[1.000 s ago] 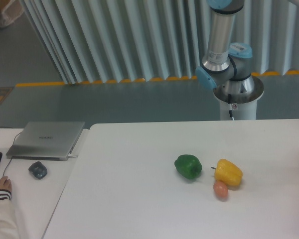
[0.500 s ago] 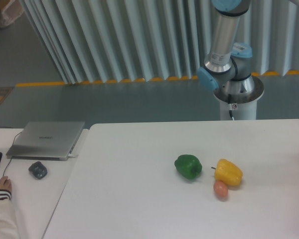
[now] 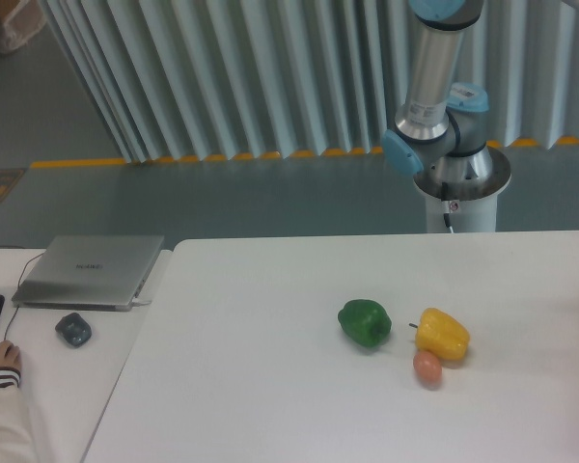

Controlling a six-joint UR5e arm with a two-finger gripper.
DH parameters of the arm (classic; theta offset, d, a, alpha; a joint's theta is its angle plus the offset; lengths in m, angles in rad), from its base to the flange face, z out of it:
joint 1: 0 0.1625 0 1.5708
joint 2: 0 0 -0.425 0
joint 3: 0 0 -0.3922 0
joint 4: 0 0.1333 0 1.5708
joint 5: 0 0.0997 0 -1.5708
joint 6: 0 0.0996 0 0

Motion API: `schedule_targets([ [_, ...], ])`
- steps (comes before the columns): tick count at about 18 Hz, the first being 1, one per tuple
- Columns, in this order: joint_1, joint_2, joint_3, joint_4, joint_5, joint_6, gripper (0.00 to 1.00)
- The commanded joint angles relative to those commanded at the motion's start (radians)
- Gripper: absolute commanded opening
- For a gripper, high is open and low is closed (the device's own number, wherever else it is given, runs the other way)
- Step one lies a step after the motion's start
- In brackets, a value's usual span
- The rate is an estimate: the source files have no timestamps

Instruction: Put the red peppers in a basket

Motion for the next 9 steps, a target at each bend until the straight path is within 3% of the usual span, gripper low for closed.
schedule_targets([
  [5, -0.083, 0.017, -0.002, -0.005, -0.008, -0.172, 1.00],
  [9, -0.190, 0.026, -0.005, -0.008, -0.041, -0.403, 1.00],
])
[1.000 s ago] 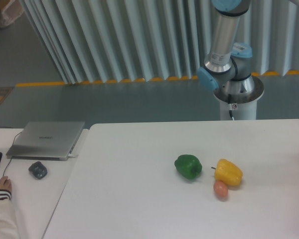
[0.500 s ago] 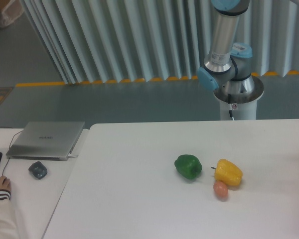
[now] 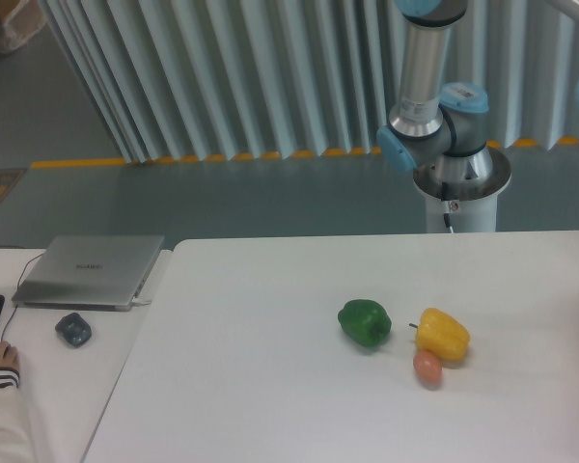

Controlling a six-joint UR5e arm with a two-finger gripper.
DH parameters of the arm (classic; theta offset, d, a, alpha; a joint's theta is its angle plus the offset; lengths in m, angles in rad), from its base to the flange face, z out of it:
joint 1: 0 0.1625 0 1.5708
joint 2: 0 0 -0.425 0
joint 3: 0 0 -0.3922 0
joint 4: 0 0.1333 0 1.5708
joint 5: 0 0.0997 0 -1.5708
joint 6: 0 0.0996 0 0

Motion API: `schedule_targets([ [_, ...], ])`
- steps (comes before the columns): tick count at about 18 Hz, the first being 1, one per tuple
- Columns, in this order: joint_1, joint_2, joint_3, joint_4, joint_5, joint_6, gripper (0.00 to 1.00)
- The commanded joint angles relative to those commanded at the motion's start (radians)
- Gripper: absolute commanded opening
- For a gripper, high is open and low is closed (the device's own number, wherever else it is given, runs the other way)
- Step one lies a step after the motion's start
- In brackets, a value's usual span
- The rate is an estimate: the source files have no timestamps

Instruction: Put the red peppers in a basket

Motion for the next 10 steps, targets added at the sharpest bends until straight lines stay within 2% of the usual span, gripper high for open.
schedule_targets([
  [6, -0.112, -0.005, -0.011, 0.008, 0.001, -0.131, 1.00],
  [10, -0.173, -0.012, -0.015, 0.057, 0.001, -0.224, 1.00],
])
